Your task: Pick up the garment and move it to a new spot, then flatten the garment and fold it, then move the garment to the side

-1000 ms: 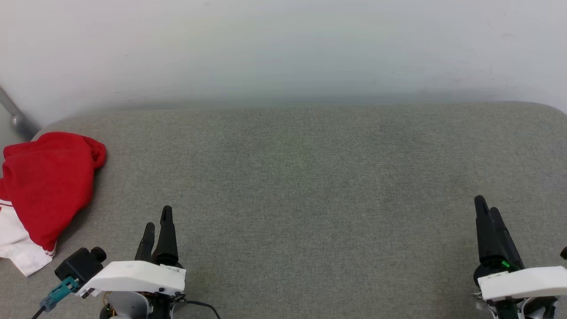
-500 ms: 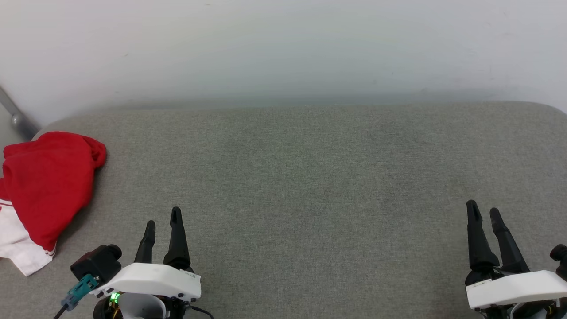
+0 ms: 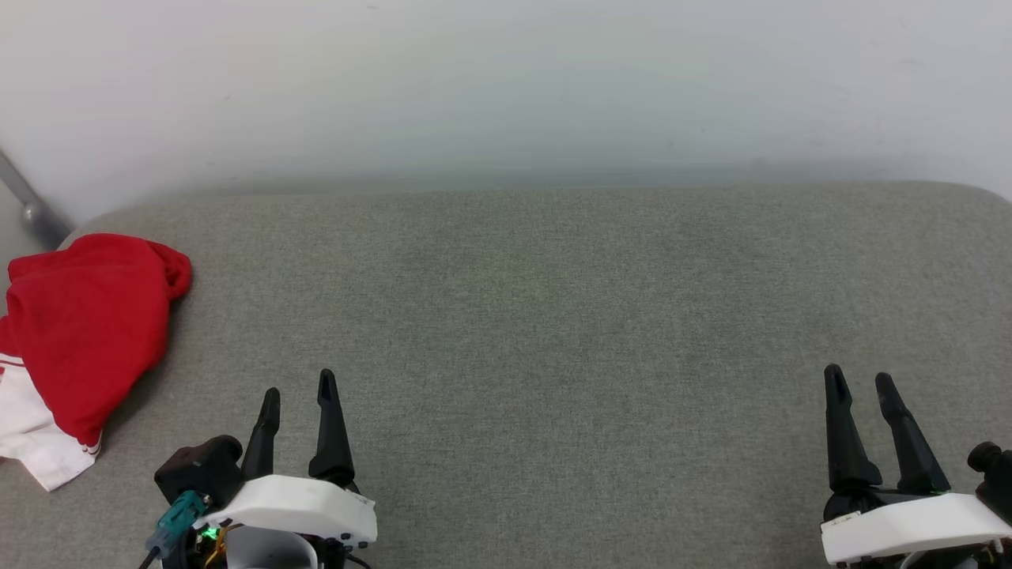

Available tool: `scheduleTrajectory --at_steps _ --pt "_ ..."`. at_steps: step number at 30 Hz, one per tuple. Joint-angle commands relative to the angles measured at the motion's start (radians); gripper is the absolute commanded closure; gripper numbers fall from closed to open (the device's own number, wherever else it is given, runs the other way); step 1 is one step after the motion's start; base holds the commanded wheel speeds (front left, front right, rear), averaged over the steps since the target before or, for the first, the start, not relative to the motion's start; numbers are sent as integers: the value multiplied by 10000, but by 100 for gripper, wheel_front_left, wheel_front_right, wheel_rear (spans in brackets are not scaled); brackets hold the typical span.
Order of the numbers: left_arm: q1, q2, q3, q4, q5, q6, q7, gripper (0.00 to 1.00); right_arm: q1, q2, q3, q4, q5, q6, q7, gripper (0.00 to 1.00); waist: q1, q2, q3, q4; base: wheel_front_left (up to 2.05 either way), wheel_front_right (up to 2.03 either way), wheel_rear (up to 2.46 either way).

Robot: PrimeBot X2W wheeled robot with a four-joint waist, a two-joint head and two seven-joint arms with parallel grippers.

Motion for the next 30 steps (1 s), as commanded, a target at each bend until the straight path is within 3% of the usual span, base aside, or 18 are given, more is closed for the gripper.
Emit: scheduleTrajectory --at_steps 1,30 --pt "27 79 -84 -152 318 80 -108 0 49 -16 -14 -187 -298 1 -124 0 0 0 4 -3 0 0 0" --pt "279 10 -525 -356 2925 325 -768 0 464 -11 54 -843 -2549 -1 -802 0 0 0 103 49 0 0 0"
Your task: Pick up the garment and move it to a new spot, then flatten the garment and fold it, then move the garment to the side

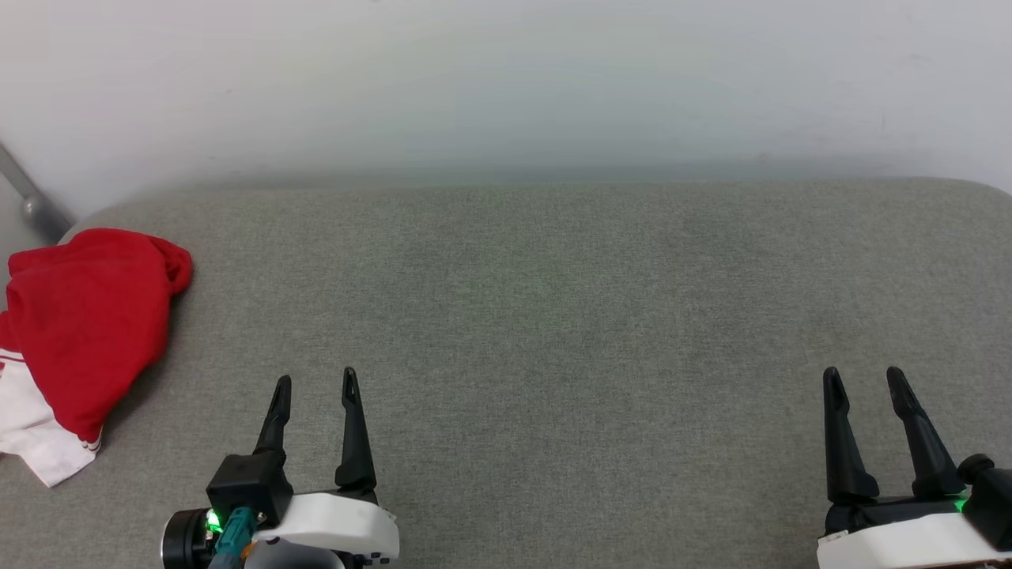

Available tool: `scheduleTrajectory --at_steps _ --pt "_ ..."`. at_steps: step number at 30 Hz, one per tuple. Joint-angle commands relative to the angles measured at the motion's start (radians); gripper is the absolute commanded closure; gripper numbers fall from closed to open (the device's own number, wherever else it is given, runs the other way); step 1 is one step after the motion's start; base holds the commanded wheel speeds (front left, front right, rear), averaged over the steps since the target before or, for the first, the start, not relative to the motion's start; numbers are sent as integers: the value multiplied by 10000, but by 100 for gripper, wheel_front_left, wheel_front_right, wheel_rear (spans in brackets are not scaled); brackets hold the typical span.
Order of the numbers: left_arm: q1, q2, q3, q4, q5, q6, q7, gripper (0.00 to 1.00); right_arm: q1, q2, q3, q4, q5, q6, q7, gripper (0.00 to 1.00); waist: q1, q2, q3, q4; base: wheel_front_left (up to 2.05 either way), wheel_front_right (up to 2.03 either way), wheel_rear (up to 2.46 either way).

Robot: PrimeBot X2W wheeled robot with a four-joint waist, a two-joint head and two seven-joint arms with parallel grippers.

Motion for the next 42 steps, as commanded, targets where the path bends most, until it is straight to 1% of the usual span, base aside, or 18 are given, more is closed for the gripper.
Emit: scheduleTrajectory --at_steps 1,14,25,42 --pt "70 8 -35 -63 283 53 -89 0 89 -9 26 -131 -258 -2 -115 0 0 0 13 4 0 0 0" --pt "212 -92 -8 130 938 -162 -313 0 227 -8 88 -303 -988 -3 -347 0 -1 0 47 11 0 0 0" --pt "318 -148 40 349 1448 -241 -516 0 413 -7 183 -355 -1358 -3 -536 0 -1 0 -4 -2 0 0 0" --pt "362 -155 31 424 1107 -203 -511 0 501 -5 266 38 -508 -3 -533 0 -1 0 -46 58 0 0 0"
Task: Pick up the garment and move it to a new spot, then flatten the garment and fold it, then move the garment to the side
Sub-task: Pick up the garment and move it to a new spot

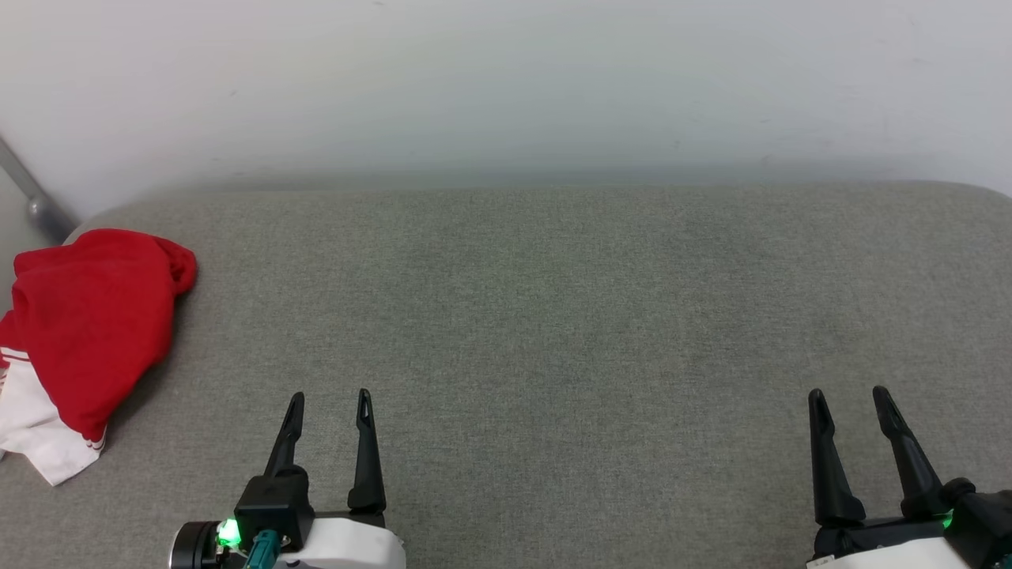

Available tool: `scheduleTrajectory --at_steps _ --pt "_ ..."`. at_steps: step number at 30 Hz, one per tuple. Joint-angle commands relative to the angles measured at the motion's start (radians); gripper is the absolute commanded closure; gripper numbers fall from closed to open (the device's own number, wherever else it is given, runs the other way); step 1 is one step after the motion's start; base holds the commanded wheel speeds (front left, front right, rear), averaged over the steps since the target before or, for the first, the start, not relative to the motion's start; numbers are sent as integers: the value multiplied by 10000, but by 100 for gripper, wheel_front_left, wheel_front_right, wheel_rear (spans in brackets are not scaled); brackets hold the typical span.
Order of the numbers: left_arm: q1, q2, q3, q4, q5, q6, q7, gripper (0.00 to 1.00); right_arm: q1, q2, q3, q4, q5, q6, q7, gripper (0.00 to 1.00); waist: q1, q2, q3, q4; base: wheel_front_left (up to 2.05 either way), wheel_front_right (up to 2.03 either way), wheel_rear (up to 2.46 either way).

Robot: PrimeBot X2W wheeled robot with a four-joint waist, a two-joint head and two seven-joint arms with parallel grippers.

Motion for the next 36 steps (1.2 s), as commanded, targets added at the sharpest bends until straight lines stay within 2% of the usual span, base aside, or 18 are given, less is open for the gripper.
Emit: scheduleTrajectory --at_steps 1,8,18,27,36 --pt "71 -14 28 17 -39 -10 -32 0 81 -1 -11 50 93 -3 -27 0 0 0 -1 4 0 0 0" --pt "51 -15 45 33 -49 -7 -32 0 74 -1 -16 83 130 -3 -27 0 0 0 5 34 0 0 0" --pt "-194 -14 64 64 69 93 -32 0 27 0 -35 39 -48 -3 -27 0 0 0 156 626 0 0 0" --pt "-326 -14 217 69 17 264 -30 0 -115 0 -31 -85 -193 -3 -27 0 0 0 366 1754 0 0 0" --pt "-364 -14 439 44 -184 436 -30 0 -154 -1 -32 -165 -470 -3 -27 0 0 0 504 3157 0 0 0"
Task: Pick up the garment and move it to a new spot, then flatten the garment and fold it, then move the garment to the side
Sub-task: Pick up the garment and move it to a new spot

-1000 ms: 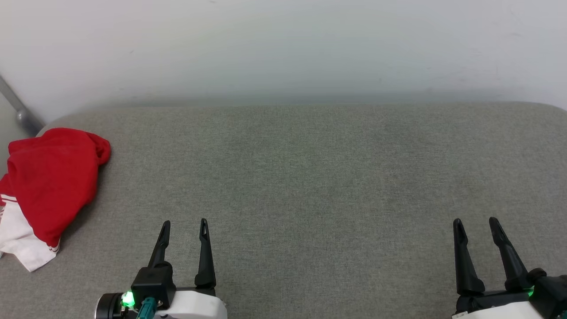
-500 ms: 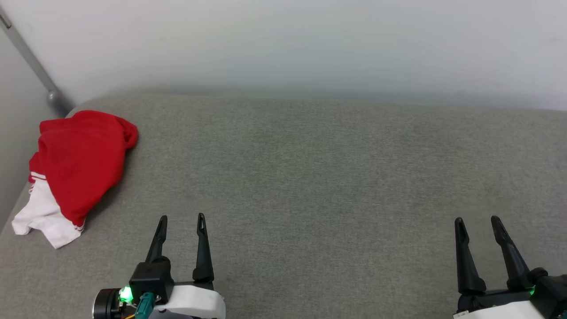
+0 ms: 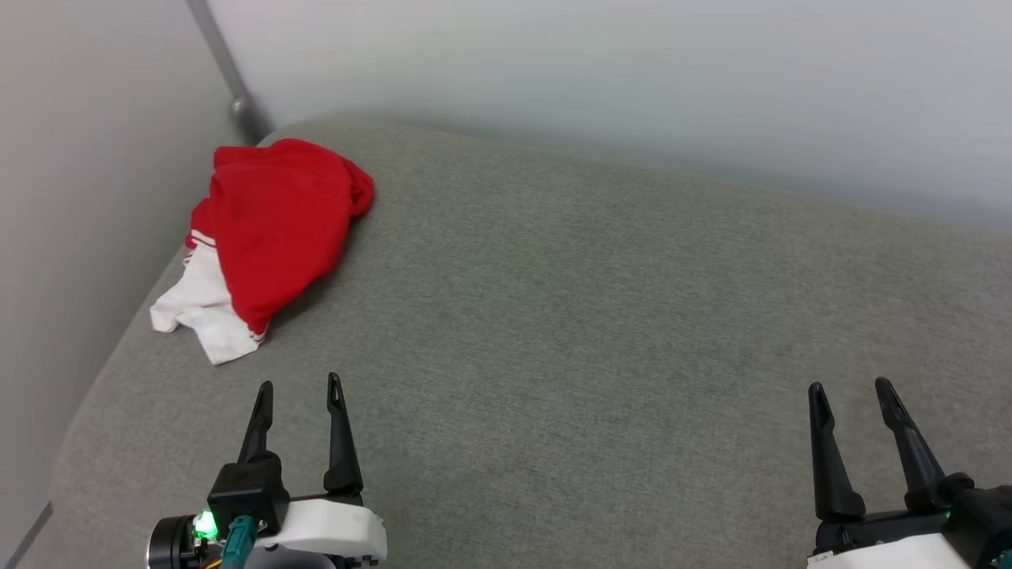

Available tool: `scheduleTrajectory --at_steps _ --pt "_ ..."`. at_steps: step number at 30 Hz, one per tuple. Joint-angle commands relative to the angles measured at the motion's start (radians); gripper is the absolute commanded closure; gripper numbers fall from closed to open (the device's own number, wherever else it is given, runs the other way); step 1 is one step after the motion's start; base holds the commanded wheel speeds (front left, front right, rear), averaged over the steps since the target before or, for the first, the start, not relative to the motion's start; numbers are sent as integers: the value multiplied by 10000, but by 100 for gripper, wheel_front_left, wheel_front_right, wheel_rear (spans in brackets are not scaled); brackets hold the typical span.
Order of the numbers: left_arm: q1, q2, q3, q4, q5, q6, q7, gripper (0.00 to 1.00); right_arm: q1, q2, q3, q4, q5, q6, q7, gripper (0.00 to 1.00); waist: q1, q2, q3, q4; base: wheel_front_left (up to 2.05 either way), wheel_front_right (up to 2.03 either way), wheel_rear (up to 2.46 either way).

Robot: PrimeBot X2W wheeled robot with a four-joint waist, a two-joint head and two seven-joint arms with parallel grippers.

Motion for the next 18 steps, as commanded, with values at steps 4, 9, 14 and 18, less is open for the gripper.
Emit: scheduleTrajectory --at_steps 4,9,14,18 --pt "-109 -10 55 -63 -123 128 -28 0 -96 2 -10 -41 -168 -3 -25 0 0 0 106 810 0 0 0" --pt "-80 -10 65 -101 -201 257 -28 0 -75 2 29 -66 -307 -5 -25 0 0 0 184 1417 0 0 0" --pt "-35 -12 72 -114 -296 311 -28 0 -144 2 10 -108 -385 -5 -25 0 0 0 326 1848 0 0 0" --pt "-35 -10 95 -81 -365 343 -28 0 -178 2 57 -84 -441 -3 -25 0 0 0 386 2017 0 0 0"
